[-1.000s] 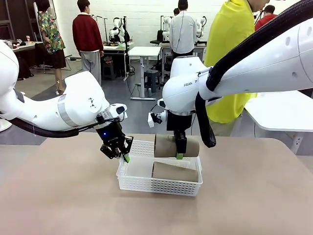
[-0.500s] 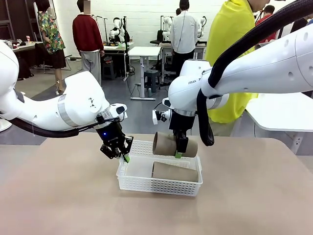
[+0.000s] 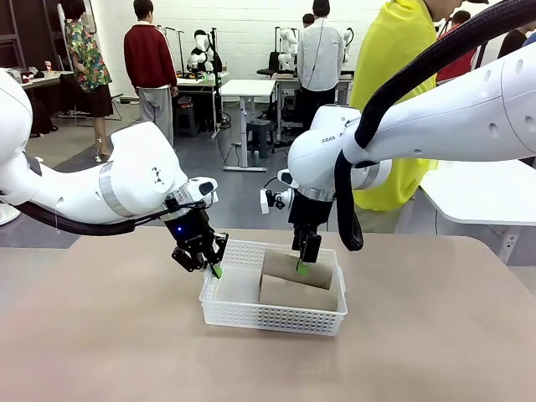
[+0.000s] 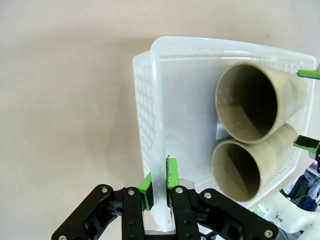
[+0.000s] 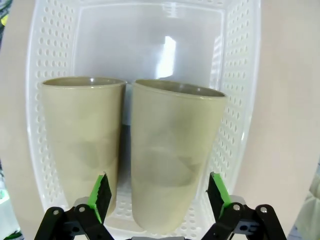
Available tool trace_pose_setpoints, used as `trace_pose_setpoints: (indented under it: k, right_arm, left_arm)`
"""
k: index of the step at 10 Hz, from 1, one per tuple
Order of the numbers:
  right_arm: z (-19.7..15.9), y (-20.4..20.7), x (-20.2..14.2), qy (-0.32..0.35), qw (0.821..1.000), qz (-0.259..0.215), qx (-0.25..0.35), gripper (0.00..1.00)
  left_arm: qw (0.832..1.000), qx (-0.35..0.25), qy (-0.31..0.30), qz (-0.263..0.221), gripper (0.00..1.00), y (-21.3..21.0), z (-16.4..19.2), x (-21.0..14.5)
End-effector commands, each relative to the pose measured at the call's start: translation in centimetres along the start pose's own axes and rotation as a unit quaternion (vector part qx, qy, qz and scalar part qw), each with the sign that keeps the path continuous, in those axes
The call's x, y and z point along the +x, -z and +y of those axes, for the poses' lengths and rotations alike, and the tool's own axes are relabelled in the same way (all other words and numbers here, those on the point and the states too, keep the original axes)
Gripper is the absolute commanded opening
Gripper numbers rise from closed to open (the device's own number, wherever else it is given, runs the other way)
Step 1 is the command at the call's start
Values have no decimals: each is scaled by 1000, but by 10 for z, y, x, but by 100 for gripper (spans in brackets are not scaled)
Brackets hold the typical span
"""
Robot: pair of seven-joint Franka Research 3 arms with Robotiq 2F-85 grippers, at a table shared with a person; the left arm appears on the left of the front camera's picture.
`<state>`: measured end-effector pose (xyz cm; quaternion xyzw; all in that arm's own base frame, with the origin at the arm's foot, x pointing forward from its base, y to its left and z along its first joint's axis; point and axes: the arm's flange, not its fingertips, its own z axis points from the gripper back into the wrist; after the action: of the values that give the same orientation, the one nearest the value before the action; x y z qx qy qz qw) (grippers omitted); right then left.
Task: Clean and organize the cups into the basket.
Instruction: Pick up the Reusable plastic cup from the right side of the table and stack it inside the Organizing basket in the center of the table.
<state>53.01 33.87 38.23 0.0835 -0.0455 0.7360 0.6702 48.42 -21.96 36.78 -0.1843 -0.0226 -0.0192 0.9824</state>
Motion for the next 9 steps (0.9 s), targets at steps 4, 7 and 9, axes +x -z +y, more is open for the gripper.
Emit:
trace_pose_setpoints:
  k: [4,7,9]
  right_arm:
    - [2,-6,-2,-11,1000,-28,-3,100]
    - [37,-42,-19,-41,995,-91,5,100]
    - [87,-83,-122,-61,969,-241,5,100]
  left_arm:
    - [1000,-2,1,2,0,-1,0,0]
    - [1000,-2,1,2,0,-1,0,0]
    - [1000,-2,1,2,0,-1,0,0]
